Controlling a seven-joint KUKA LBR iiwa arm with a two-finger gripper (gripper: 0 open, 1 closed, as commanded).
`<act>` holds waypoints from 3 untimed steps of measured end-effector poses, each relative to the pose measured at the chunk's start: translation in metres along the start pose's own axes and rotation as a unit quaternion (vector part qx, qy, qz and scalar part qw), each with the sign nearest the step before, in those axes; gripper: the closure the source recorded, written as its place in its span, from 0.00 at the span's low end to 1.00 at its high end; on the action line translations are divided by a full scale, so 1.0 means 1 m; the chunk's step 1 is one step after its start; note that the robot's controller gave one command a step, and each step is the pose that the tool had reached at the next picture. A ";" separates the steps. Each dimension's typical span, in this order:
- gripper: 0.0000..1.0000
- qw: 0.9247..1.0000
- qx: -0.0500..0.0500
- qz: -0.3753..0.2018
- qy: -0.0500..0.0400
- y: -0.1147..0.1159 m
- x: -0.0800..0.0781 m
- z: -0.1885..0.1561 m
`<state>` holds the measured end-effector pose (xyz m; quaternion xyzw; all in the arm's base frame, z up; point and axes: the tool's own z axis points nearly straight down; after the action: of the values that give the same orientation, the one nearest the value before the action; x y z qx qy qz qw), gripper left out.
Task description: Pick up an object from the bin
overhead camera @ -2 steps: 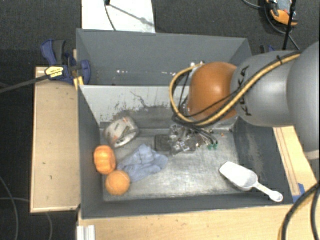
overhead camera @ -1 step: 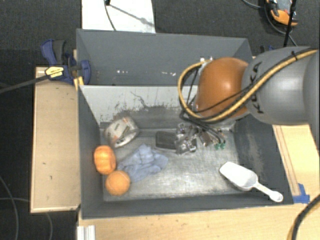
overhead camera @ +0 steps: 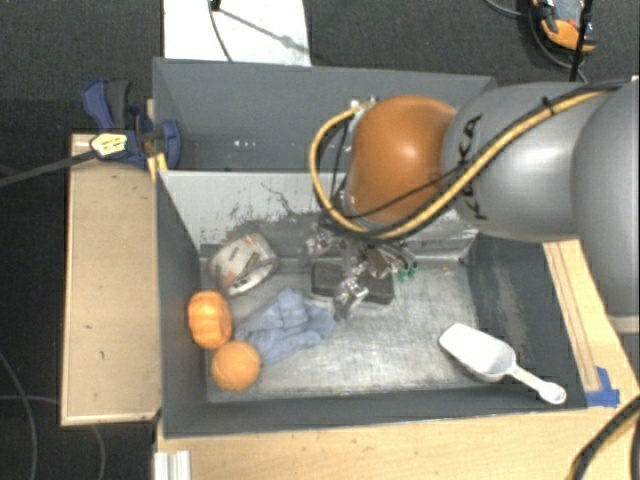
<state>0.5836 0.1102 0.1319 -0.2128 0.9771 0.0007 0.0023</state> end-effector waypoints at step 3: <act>1.00 0.993 0.000 0.114 0.002 -0.013 0.005 0.058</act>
Offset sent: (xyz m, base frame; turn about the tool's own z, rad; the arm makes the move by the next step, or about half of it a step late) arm -0.0002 -0.0149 -0.0619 0.2277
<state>0.5849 0.0961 0.0736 -0.0999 0.9950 0.0011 0.0006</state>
